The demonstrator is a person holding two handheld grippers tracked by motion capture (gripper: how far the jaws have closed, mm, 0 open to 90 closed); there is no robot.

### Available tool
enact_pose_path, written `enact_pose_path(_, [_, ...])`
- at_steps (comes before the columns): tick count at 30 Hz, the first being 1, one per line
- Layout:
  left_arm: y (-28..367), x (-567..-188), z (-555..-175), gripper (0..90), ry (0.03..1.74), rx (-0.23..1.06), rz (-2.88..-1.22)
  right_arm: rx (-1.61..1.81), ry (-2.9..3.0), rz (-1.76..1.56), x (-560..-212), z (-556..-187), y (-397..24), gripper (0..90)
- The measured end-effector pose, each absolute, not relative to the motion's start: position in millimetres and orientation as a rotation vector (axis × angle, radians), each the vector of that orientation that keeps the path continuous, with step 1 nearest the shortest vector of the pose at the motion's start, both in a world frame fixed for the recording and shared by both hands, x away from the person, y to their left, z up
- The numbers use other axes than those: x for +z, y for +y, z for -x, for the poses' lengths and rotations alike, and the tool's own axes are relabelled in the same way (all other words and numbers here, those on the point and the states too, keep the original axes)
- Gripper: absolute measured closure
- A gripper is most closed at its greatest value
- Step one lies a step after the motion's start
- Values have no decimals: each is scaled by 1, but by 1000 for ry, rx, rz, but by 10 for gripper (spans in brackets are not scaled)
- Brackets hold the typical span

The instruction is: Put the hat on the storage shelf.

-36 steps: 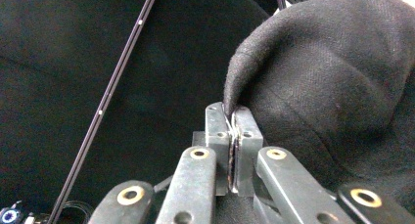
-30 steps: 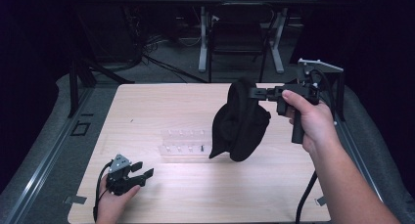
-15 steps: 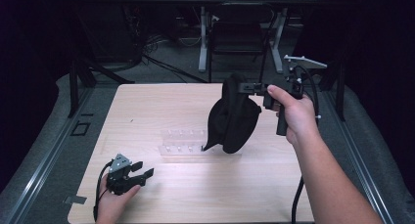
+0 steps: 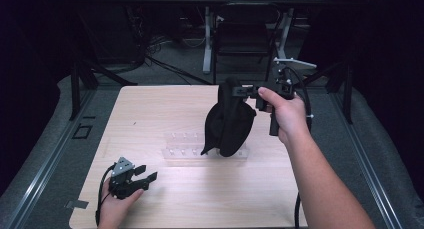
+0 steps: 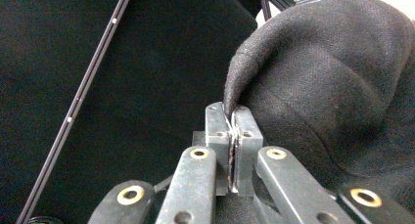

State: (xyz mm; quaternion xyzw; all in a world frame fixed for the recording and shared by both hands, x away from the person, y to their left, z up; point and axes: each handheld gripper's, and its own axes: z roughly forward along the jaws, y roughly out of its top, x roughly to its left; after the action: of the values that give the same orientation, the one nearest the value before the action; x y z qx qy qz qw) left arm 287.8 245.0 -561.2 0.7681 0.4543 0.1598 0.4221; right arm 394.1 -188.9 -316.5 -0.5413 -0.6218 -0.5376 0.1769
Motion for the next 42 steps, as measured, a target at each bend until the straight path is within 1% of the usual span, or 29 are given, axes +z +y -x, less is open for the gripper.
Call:
enact_pose_path(23, [240, -561, -288, 447, 1114, 410, -1917, -1539, -1676, 1523, -335, -402, -175, 883])
enact_pose_path(27, [237, -559, -287, 461, 1092, 411, -1913, -1544, -1670, 1512, -338, -403, -171, 883])
enact_pose_path(36, [228, -546, -285, 540, 1022, 394, -1868, -1568, -1623, 1506, -345, -405, -172, 883])
enact_pose_path(42, [218, -532, -284, 540, 984, 402, -1843, -1575, -1618, 1503, -345, -404, -169, 883])
